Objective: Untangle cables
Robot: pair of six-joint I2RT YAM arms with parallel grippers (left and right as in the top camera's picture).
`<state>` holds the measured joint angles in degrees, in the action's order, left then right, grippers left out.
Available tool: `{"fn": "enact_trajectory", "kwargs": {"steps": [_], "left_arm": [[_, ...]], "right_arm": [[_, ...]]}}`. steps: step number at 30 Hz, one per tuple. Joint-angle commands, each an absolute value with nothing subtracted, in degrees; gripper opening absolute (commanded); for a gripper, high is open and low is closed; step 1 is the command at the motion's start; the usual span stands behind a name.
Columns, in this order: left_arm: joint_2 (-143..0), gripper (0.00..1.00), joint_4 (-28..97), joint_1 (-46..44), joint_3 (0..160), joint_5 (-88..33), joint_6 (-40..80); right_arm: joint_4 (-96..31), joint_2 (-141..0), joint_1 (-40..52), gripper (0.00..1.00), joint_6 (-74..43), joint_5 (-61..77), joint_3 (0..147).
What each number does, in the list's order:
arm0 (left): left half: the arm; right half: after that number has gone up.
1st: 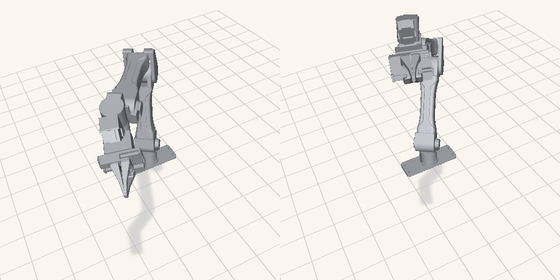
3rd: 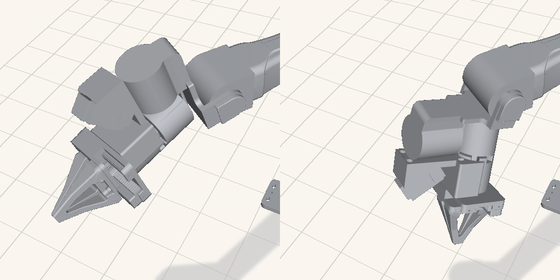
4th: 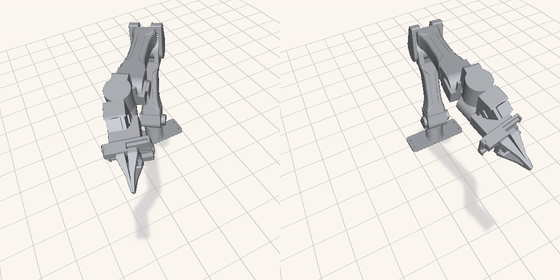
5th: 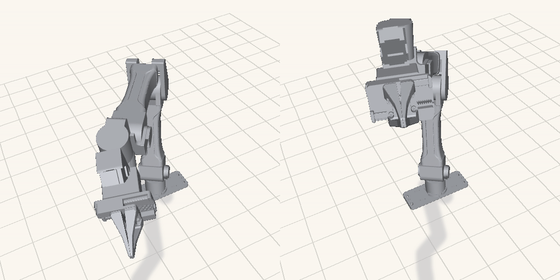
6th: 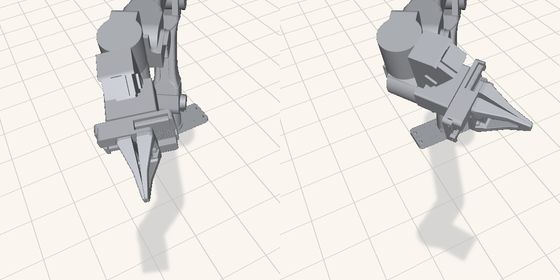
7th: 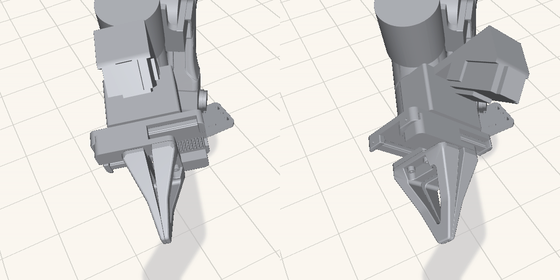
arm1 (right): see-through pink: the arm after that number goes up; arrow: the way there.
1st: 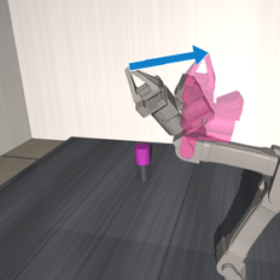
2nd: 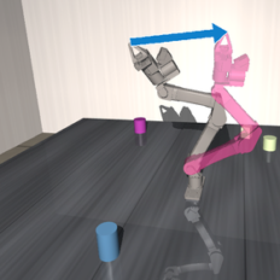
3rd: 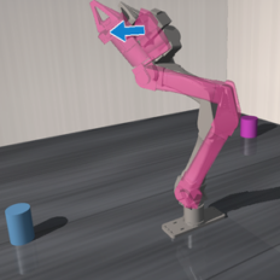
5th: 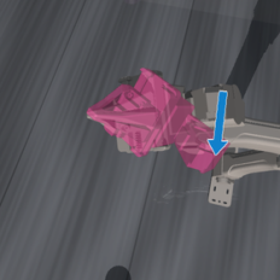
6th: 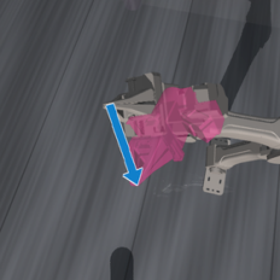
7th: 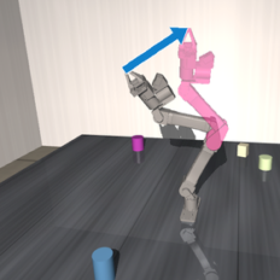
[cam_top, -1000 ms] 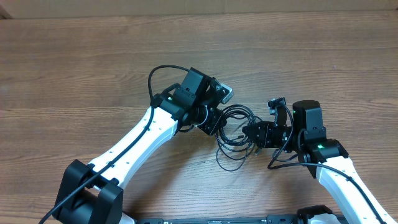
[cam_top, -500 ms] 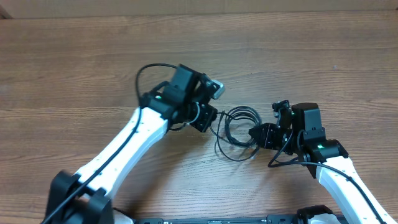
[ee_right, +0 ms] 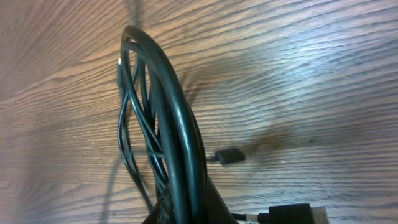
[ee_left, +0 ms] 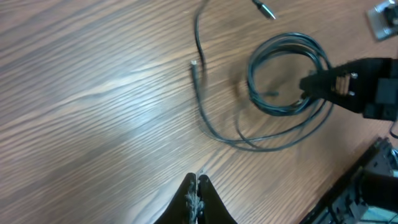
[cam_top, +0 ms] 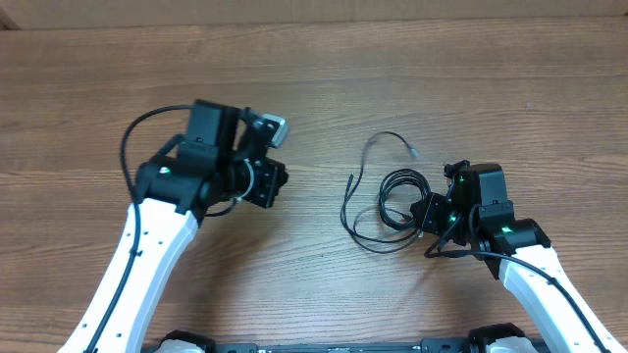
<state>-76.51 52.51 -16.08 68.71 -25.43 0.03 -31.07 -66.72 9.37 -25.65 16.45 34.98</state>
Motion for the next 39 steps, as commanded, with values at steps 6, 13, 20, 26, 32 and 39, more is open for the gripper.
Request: {"fn": "enact_trajectory", "kwargs": {"steps": [6, 13, 20, 26, 32, 39], "left_arm": [[-75.0, 0.26, 52.9, -12.4, 69.2, -25.5, 1.6], [-75.1, 0.38, 51.9, -13.2, 69.2, -25.6, 1.9], [-75.9, 0.45, 51.8, -13.2, 69.2, -28.7, 2.8], [-77.4, 0.54, 50.3, -14.0, 69.2, -35.6, 1.0], [-80.6, 0.55, 48.5, -18.1, 69.2, -40.8, -3.7], [-83.7, 0.56, 45.1, -23.6, 69.2, -40.8, -5.2]], "right_arm": [[-30.3, -66.6, 9.3, 0.04, -24.9, 16.9, 35.7], [-23.2, -66.6, 9.4, 0.04, -12.2, 43.6, 35.7], [-17.2, -66.6, 9.4, 0.04, -4.6, 64.2, 35.7], [-17.2, -66.6, 9.4, 0.04, -4.6, 64.2, 35.7], [-17.2, -66.6, 9.4, 0.04, -4.6, 63.9, 35.7], [-17.2, -66.6, 9.4, 0.04, -4.6, 63.9, 35.7]]}}
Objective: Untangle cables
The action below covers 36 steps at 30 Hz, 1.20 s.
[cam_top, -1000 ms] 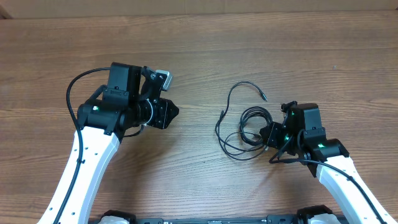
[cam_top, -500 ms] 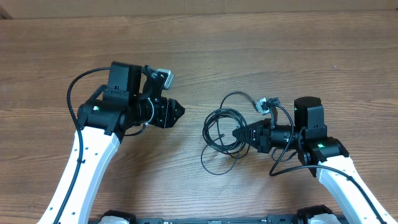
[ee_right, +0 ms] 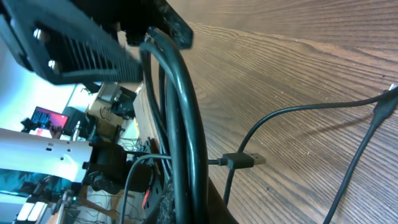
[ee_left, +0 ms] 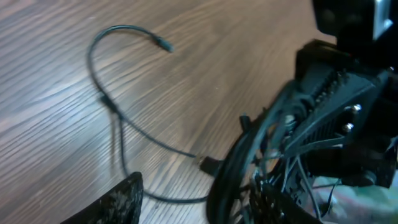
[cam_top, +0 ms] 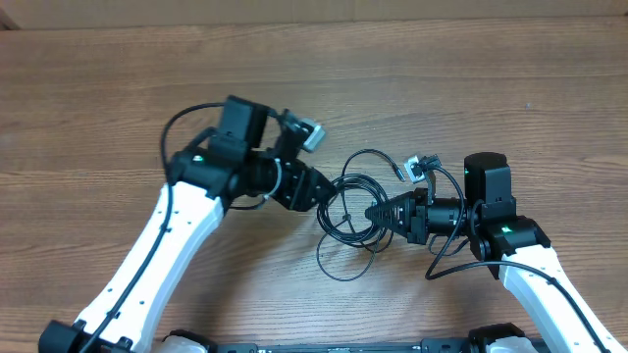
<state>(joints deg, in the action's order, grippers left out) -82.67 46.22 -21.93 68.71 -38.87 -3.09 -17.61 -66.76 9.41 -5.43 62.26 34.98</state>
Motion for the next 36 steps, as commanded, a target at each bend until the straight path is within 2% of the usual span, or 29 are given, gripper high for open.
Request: {"fn": "enact_trajectory", "kwargs": {"steps": [1, 4, 8, 9, 10, 11, 13, 14, 15, 19, 21, 23, 26, 33, 36], "left_arm": [[-83.9, 0.56, 44.6, -24.1, 69.2, -40.8, -5.2], [-84.5, 0.59, 43.0, -25.5, 69.2, -40.7, -5.2], [-85.6, 0.57, 42.1, -26.7, 69.2, -40.5, -5.2], [-85.8, 0.53, 42.1, -26.8, 69.2, -40.5, -5.2], [-86.1, 0.44, 42.2, -27.0, 69.2, -40.5, -5.2], [-86.2, 0.29, 42.2, -27.0, 69.2, -40.4, -5.2], [-86.2, 0.12, 42.1, -26.9, 69.2, -39.7, -5.2], [-86.1, 0.06, 41.9, -26.7, 69.2, -38.8, -5.1], [-86.0, 0.04, 41.8, -26.5, 69.2, -37.8, -4.4], [-83.9, 0.04, 41.8, -24.2, 69.7, -35.0, -2.7], [-82.0, 0.04, 41.9, -22.6, 70.6, -35.0, -2.6], [-80.1, 0.04, 41.9, -20.9, 71.7, -35.2, -2.4], [-77.4, 0.04, 41.9, -18.9, 72.9, -36.0, -1.5], [-75.1, 0.04, 44.1, -17.6, 72.9, -35.4, -1.1], [-75.1, 0.04, 46.0, -17.6, 72.9, -32.6, -1.0]], "right_arm": [[-17.2, -66.6, 9.4, 0.04, -4.6, 63.9, 35.7], [-17.2, -66.6, 9.4, 0.04, -4.6, 63.9, 35.7], [-17.2, -66.6, 9.4, 0.04, -4.6, 63.9, 35.7], [-17.2, -66.6, 9.4, 0.04, -4.6, 63.9, 35.7], [-17.2, -66.6, 9.4, 0.04, -4.6, 63.9, 35.7], [-17.2, -66.6, 9.4, 0.04, -4.6, 63.9, 35.7], [-17.3, -66.6, 9.4, 0.04, -4.6, 63.9, 35.7], [-17.3, -66.6, 9.3, 0.04, -4.6, 63.9, 35.7], [-17.3, -66.6, 9.3, 0.04, -4.6, 63.7, 35.7], [-21.3, -66.6, 9.3, 0.14, -4.6, 54.5, 35.7], [-24.9, -66.7, 9.3, 0.15, -4.6, 45.1, 35.7], [-28.3, -66.8, 9.3, 0.26, -5.9, 33.7, 35.7], [-31.9, -67.2, 9.3, 0.31, -11.4, 19.9, 35.7], [-29.9, -67.2, 9.3, 0.33, -12.0, 23.7, 35.7], [-28.4, -67.2, 9.4, 0.32, -10.7, 32.7, 35.7]]}}
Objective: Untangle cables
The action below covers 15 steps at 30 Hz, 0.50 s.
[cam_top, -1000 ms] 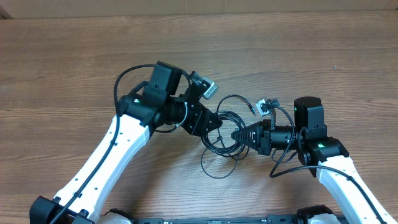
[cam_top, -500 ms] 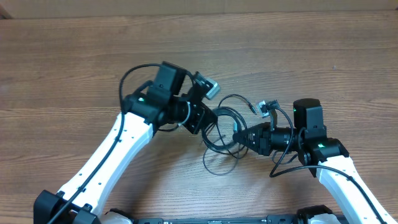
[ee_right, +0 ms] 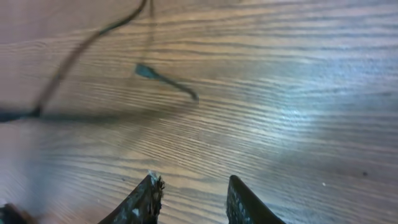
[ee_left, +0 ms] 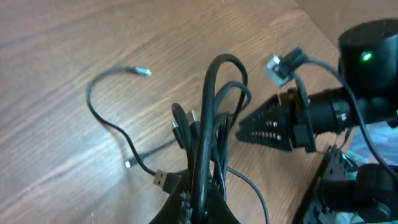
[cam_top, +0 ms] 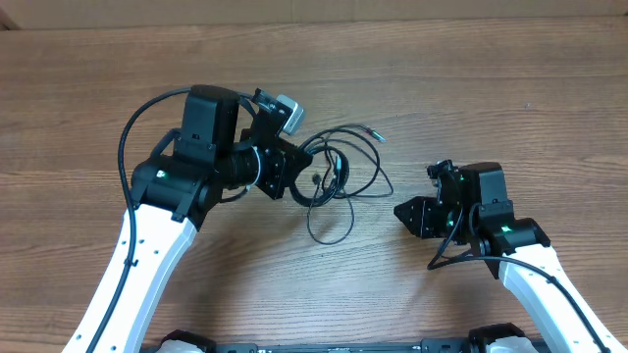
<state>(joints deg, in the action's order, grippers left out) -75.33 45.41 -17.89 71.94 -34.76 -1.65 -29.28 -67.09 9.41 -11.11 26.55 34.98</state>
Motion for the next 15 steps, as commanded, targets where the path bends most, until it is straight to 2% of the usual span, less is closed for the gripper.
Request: {"fn": "enact_trajectory", "kwargs": {"steps": [1, 7, 15], "left_arm": [[-75.1, 0.04, 46.5, -17.6, 72.9, -31.2, -1.0], [-75.6, 0.04, 47.8, -17.6, 72.9, -18.9, 7.0], [-76.5, 0.04, 47.4, -18.3, 72.9, -18.9, 19.2]], "right_arm": [[-27.9, -67.2, 9.4, 0.32, -9.1, 36.7, 35.7], [-24.6, -67.2, 9.4, 0.32, -7.0, 54.0, 35.7], [-23.5, -67.2, 9.9, 0.36, -7.0, 56.7, 35.7]]}}
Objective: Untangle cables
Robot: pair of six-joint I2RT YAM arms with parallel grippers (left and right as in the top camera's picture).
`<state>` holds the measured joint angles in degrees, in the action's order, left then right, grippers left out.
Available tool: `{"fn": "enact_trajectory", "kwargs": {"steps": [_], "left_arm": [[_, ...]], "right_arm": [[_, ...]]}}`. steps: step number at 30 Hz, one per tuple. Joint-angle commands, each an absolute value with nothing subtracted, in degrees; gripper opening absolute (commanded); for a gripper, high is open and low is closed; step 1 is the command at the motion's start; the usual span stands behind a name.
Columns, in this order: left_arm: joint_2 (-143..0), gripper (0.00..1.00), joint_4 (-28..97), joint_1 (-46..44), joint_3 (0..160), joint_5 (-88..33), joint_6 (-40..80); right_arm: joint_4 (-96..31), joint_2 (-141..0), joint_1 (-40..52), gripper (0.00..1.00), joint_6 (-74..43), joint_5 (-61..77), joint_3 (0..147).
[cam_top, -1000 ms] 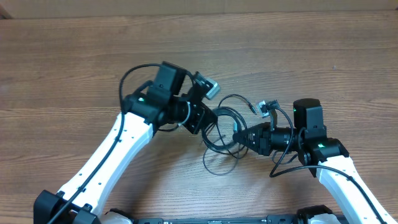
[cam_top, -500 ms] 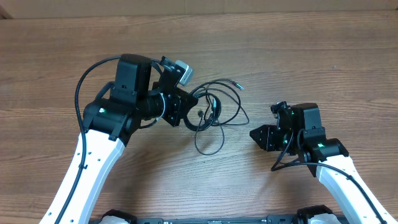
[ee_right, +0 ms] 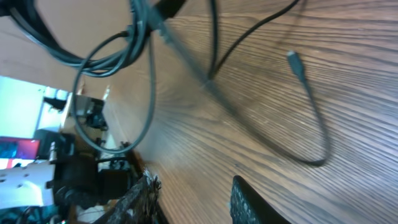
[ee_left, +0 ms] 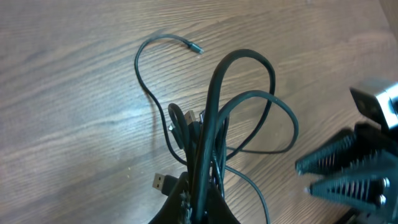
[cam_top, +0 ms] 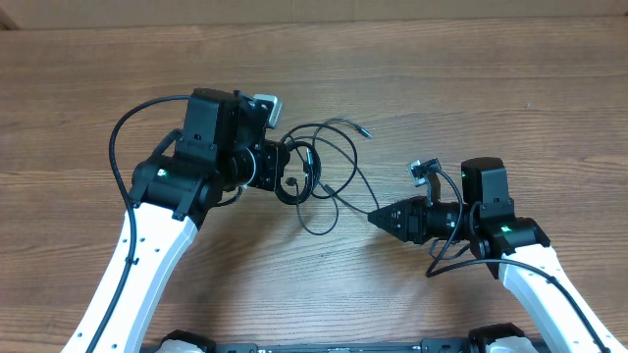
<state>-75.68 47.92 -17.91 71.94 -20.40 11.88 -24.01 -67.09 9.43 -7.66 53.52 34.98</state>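
Observation:
A tangle of dark cables [cam_top: 316,169] hangs from my left gripper [cam_top: 287,179], which is shut on the bundle [ee_left: 214,118] at its lower end [ee_left: 200,200]. A USB plug [ee_left: 163,183] sticks out beside the fingers. One thin end with a small connector [cam_top: 363,131] curls away onto the table. My right gripper [cam_top: 379,218] points left at the tangle, open and holding nothing, a short way to its right. In the right wrist view the gripper [ee_right: 194,202] stands open under cable loops [ee_right: 149,74] and a loose connector [ee_right: 292,59].
The wooden table [cam_top: 471,88] carries only the cables. A thin loop [cam_top: 324,224] droops from the bundle toward the front, between the two grippers. The right gripper's fingers [ee_left: 348,165] show at the right of the left wrist view.
My right gripper has come left, closer to the bundle, still open. The left gripper with the cables has shifted slightly to the left.
First my right gripper was shut on the coiled cables at the right, and the left gripper was shut and empty. Then both met at mid-table with the left fingers open round the coil. After that the left gripper held the bundle and the right was open.

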Motion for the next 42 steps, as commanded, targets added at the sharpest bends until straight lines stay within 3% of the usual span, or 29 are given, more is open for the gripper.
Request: {"fn": "enact_trajectory", "kwargs": {"steps": [1, 5, 9, 13, 16, 20, 34, 41, 42], "left_arm": [[-76.8, 0.04, 47.4, -18.5, 72.9, -18.3, 20.4], [-79.0, 0.04, 47.5, -19.6, 72.9, -12.2, 29.2], [-81.2, 0.04, 45.2, -21.5, 72.9, -12.3, 33.9], [-81.6, 0.04, 41.9, -23.2, 72.9, -11.4, 32.8], [-81.6, 0.04, 38.9, -24.2, 72.9, -11.5, 31.9], [-81.6, 0.04, 36.6, -25.3, 72.9, -12.6, 31.7], [-81.6, 0.04, 37.6, -26.0, 72.9, -13.9, 29.8], [-81.6, 0.04, 34.0, -26.0, 72.9, -24.3, 29.8], [-81.6, 0.04, 33.6, -26.0, 72.9, -25.2, 29.8]], "right_arm": [[-23.1, -67.2, 10.4, 0.36, -7.0, 56.7, 35.7], [-20.3, -67.2, 13.5, 0.36, -7.9, 55.8, 35.7], [-18.4, -67.2, 17.3, 0.32, -18.8, 43.7, 35.7], [-18.3, -67.2, 19.4, 0.3, -25.9, 39.4, 35.7], [-18.4, -67.2, 20.4, 0.43, -29.0, 39.5, 35.7], [-18.5, -67.2, 21.1, 0.48, -31.8, 39.4, 35.7], [-14.6, -67.2, 21.0, 0.49, -40.9, 32.6, 35.7], [-14.7, -67.3, 21.1, 0.48, -51.4, 31.1, 35.7], [-14.7, -67.3, 21.1, 0.44, -52.3, 31.1, 35.7]]}}
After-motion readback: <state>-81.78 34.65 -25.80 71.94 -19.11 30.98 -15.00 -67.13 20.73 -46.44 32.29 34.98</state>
